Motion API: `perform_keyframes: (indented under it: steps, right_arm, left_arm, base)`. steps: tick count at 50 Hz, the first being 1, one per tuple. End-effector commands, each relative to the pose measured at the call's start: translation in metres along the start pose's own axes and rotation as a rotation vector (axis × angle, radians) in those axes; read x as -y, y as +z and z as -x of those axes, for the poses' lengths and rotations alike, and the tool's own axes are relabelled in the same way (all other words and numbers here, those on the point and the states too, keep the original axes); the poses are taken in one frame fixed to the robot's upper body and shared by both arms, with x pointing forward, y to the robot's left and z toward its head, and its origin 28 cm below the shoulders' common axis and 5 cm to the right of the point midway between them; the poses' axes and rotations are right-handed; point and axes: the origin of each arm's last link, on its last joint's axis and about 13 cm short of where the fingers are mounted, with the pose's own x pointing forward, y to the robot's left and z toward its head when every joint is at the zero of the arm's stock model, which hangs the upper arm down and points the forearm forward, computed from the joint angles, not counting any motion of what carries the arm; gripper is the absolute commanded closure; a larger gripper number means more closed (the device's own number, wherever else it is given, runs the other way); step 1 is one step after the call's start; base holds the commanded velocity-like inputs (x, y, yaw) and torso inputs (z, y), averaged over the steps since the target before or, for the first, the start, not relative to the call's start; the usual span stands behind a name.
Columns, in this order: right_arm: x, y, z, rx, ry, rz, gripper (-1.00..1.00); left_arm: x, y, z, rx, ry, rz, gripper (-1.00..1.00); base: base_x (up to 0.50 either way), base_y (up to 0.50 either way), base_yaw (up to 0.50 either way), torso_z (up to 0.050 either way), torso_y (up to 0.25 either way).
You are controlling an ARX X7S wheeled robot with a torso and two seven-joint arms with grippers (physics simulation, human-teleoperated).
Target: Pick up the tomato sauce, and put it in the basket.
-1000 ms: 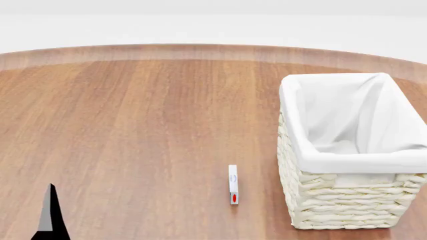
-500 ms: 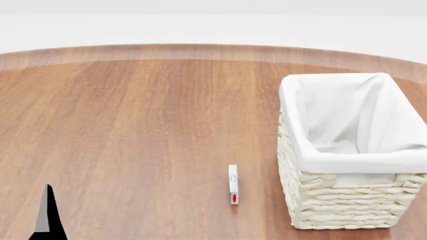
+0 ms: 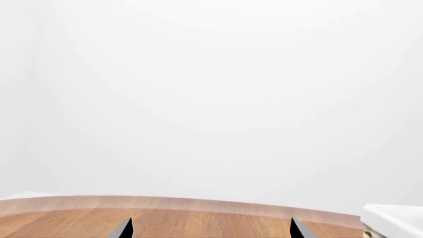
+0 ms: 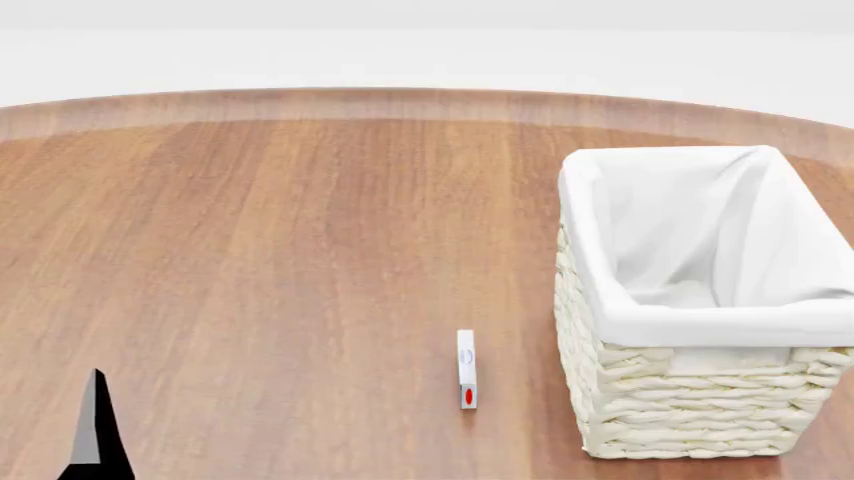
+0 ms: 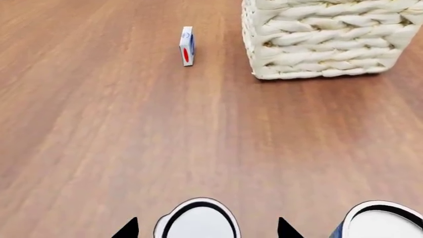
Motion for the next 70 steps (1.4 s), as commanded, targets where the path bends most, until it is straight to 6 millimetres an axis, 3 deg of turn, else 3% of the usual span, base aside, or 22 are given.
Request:
perform_keyframes:
  steps: [1, 24, 41, 42, 61, 70]
  right_arm:
    - [0.0, -0.004, -0.004, -0.036, -0.004, 0.006, -1.0]
    - [-0.003, -0.011, -0.011, -0.103, 0.014, 0.012, -1.0]
    - [-0.001, -0.008, -0.031, -0.045, -0.002, 0.037, -1.0]
    - [-0.001, -0.009, -0.032, -0.05, -0.002, 0.035, 1.0]
    - [0.0, -0.011, -0.034, -0.028, -0.012, 0.035, 1.0]
    - [-0.005, 0.021, -0.039, 0.11, 0.002, 0.071, 1.0]
  left_arm:
    - [0.0, -0.001, -0.001, -0.003, 0.002, 0.001, -1.0]
    - [-0.003, -0.002, 0.0, -0.001, 0.017, 0.01, -1.0]
    - [-0.003, 0.0, 0.0, 0.0, 0.021, 0.002, -1.0]
    - [-0.003, 0.0, 0.0, 0.0, 0.022, 0.001, -1.0]
    - [0.0, 0.001, -0.001, -0.004, 0.013, -0.003, -1.0]
    - [0.0, -0.001, 0.0, -0.005, 0.007, 0.0, -1.0]
  base:
    - [0.0, 0.0, 0.0, 0.0, 0.0]
    - [0.0, 0.0, 0.0, 0.0, 0.0]
    - [0.0, 0.0, 0.0, 0.0, 0.0]
    - [0.0, 0.0, 0.0, 0.0, 0.0]
    - [0.0, 0.0, 0.0, 0.0, 0.0]
    - [0.0, 0.0, 0.0, 0.0, 0.0]
